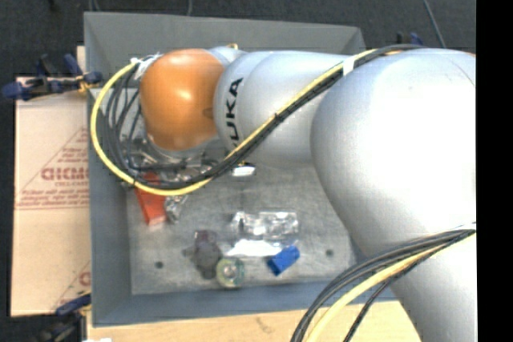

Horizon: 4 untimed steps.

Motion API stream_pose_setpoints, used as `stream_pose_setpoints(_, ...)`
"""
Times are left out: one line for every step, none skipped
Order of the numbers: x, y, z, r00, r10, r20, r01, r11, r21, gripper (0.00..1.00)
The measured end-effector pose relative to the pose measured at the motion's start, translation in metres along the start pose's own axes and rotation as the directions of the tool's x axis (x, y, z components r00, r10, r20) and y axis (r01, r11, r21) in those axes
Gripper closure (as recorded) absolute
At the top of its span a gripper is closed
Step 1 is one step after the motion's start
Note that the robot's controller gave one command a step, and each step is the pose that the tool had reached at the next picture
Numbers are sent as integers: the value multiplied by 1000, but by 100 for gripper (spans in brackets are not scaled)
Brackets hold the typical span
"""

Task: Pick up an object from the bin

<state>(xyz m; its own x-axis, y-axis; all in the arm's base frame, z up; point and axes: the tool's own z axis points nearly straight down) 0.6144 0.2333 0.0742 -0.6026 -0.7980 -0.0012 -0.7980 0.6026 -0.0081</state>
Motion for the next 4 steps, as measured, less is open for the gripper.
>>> stream_pose_setpoints(12,2,-1,967,-253,9,253,967,0,0)
stream_pose_setpoints(11,2,-1,968,-249,10,249,968,-2,100)
stream_pose_setpoints(10,1,-11,970,-242,9,242,970,-4,100)
stream_pose_setpoints(9,-2,-73,972,-234,9,234,972,0,100)
